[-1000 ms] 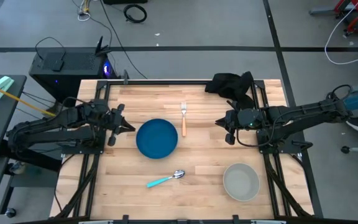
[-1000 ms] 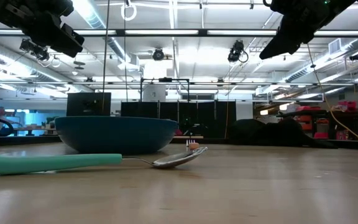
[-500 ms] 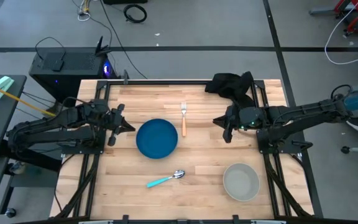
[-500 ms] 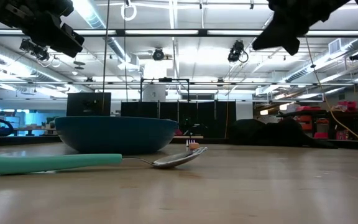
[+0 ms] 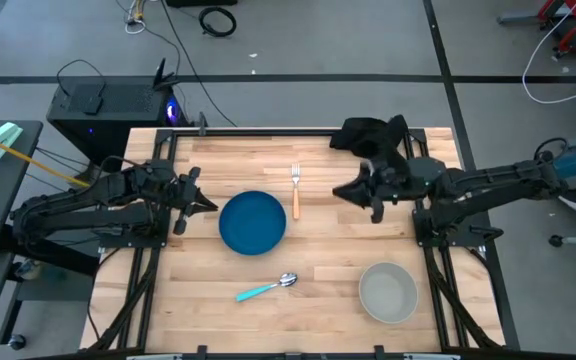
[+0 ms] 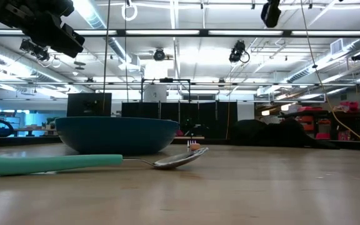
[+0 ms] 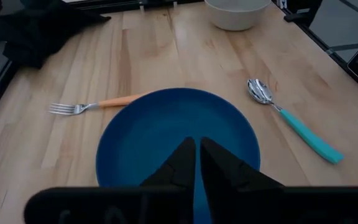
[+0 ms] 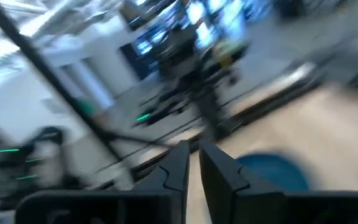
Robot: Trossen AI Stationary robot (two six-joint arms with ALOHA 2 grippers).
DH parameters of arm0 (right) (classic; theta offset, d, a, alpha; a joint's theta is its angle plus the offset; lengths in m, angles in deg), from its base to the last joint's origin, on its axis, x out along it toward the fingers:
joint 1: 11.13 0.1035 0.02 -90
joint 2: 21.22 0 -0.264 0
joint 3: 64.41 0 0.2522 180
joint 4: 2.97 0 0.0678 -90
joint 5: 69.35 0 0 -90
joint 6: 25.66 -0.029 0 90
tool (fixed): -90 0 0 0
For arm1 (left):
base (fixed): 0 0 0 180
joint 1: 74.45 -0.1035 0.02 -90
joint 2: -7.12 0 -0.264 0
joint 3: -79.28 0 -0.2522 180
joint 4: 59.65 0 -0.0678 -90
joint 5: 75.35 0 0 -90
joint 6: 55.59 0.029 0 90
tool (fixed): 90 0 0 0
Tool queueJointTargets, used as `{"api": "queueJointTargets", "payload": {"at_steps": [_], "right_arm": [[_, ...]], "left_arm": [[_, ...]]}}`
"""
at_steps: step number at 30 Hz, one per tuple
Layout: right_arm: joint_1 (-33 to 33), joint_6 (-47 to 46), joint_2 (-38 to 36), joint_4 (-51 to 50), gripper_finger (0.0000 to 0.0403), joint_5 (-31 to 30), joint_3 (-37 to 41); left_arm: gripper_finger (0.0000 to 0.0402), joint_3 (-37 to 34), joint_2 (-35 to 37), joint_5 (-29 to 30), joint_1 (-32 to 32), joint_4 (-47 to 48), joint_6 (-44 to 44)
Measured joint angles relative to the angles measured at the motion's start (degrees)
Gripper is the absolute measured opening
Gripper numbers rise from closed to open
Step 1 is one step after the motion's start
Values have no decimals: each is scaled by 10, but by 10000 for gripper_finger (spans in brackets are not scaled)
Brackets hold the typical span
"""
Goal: Set table place
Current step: Put the gray bowl on top of the blue bowl on the table
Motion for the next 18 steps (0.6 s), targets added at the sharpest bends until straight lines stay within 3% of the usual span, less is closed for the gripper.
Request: {"api": "queueJointTargets", "payload": {"at_steps": [4,12,18], "right_arm": [[41,-178,0,-92,46,21,0],[210,-534,24,-363,46,-131,0],[326,-799,39,-517,46,-160,0]], "left_arm": [[24,0,0,0,0,0,0],[32,0,0,0,0,0,0],[35,0,0,0,0,0,0]]}}
